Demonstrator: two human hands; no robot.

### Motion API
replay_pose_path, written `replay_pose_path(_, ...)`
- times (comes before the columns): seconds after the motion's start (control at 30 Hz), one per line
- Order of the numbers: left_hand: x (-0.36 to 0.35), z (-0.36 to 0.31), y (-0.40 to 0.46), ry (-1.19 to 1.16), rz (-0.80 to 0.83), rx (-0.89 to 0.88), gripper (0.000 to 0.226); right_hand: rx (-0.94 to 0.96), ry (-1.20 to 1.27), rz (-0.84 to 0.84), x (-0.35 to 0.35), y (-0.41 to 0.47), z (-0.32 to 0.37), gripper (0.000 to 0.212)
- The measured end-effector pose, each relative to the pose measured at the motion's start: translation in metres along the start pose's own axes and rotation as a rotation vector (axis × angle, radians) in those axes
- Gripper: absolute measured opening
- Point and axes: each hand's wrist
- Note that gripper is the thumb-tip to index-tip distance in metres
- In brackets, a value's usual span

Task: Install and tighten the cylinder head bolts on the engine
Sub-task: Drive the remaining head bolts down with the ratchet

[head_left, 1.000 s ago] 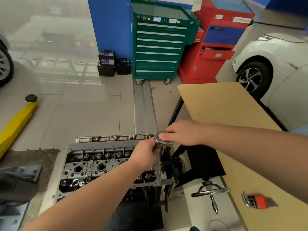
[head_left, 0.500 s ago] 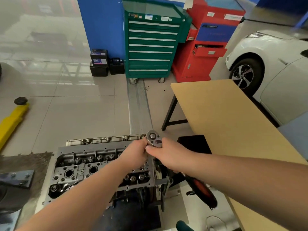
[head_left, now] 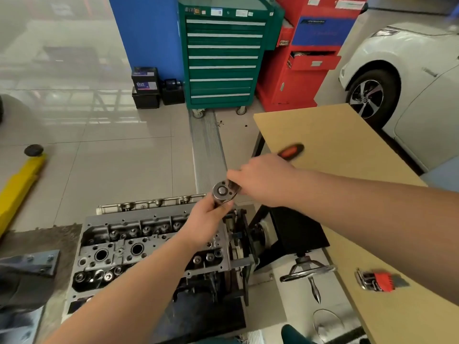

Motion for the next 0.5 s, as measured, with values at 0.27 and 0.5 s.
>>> replay_pose_path(0.27, 0.018, 0.009, 0.003, 0.231, -0.138, -0.137, 0.029, -0.228, 0.675, 0.079, -0.018, -0.015, 0.045, 0.019)
replay_pose_path(0.5, 0.013, 0.002, 0.003, 0.46, -0.104, -0.087, 0.012, 0.105, 0.164, -0.002, 0.008, 0.015, -0.02, 0.043)
Point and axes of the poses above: each hand's wrist, its own y-axis towards the middle knuckle, its own x-axis out of the back of the hand, z = x × y, and after that the axes turned 10 degrees about x, right-handed
